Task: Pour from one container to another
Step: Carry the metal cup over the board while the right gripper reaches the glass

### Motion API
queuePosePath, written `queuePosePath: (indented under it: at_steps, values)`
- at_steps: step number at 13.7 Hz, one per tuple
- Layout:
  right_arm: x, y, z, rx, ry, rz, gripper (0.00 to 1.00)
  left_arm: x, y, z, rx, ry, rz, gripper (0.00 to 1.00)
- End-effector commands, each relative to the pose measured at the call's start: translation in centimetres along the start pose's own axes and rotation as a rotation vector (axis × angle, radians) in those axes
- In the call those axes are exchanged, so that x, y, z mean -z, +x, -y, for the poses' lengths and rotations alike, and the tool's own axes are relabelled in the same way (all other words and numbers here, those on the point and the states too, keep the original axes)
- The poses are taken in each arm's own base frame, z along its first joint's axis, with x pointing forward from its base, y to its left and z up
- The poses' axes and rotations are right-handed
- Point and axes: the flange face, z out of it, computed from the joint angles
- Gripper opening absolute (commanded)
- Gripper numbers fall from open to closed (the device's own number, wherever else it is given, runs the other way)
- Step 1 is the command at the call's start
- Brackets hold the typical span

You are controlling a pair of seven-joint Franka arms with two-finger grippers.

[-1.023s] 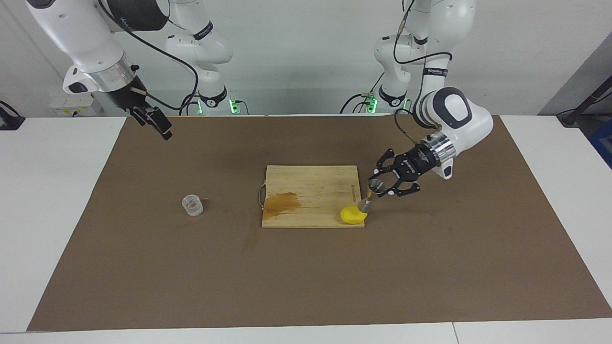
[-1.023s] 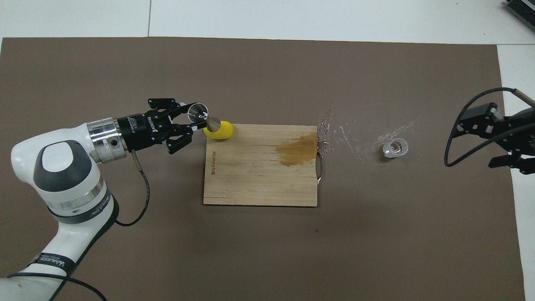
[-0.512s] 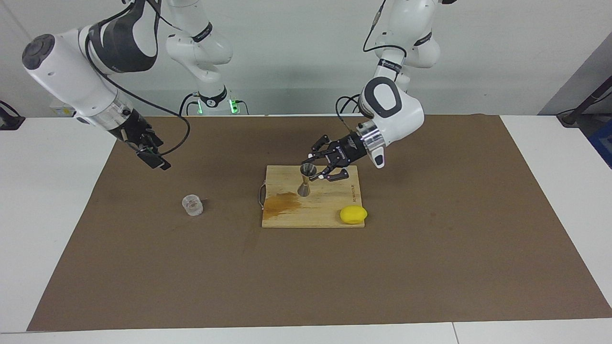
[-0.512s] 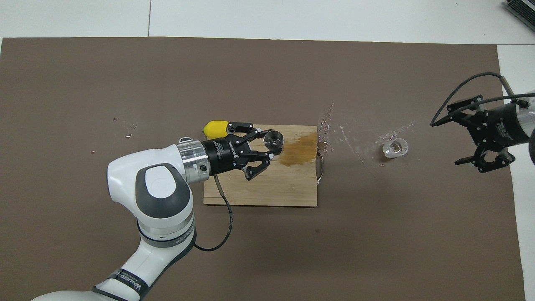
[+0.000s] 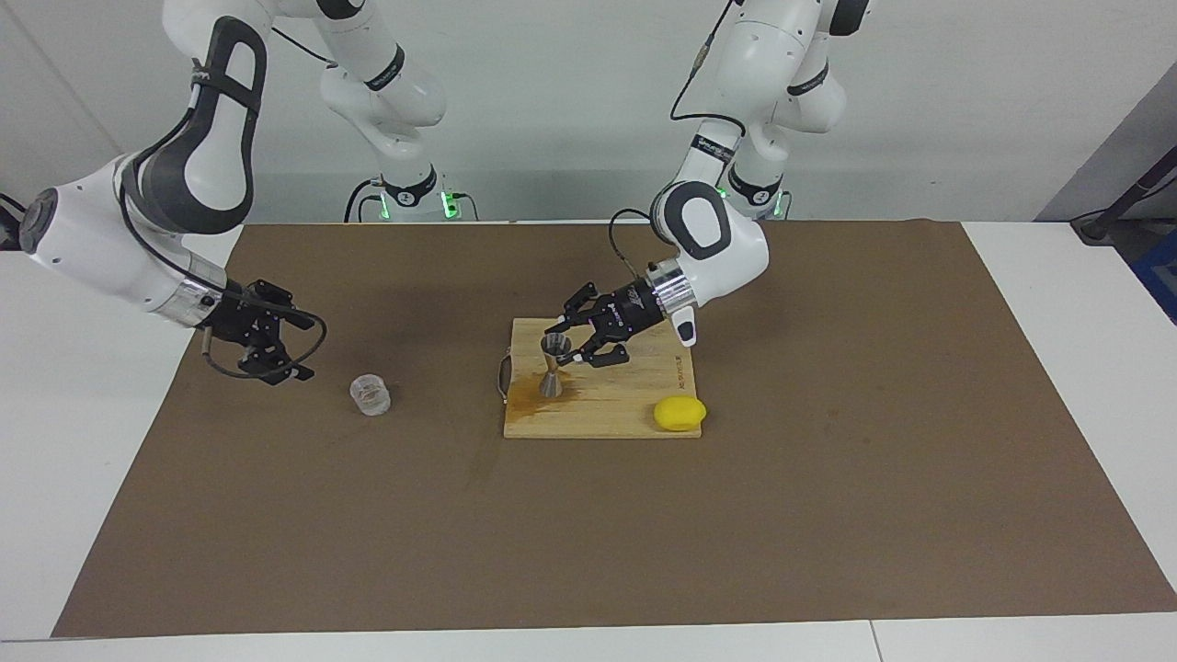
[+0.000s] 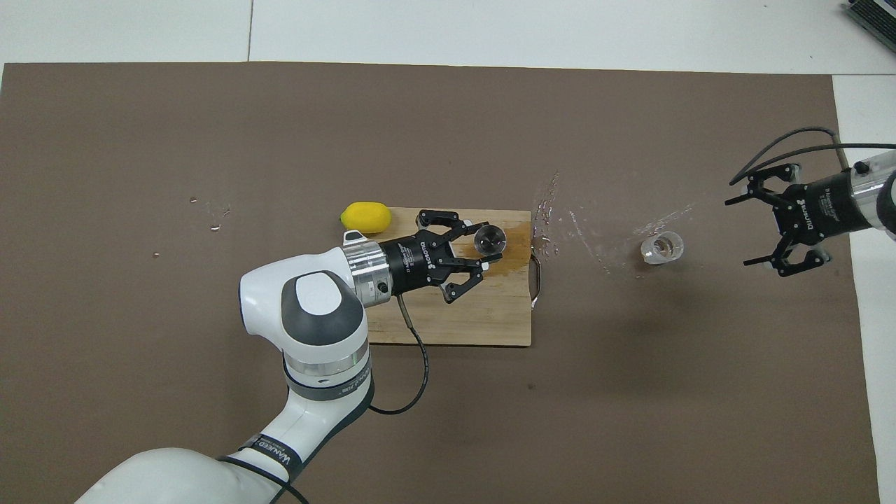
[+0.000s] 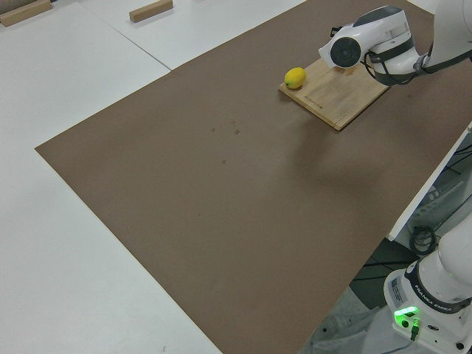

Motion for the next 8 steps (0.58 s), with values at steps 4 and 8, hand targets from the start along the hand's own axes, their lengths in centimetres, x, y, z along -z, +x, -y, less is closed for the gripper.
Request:
queuePosePath:
  at_steps: [4, 8]
  values:
    - [-4.7, 5.9, -1.0, -0.203, 0.118, 0.154, 1.00, -0.5, 1.1, 0.6, -0.045, -0.066, -0.074, 0.00]
    - [-9.2, 7.7, -3.4, -0.329, 0.160, 0.229, 1.00, -1.0, 1.2, 1.3, -0.010, -0.056, -0.080, 0.00]
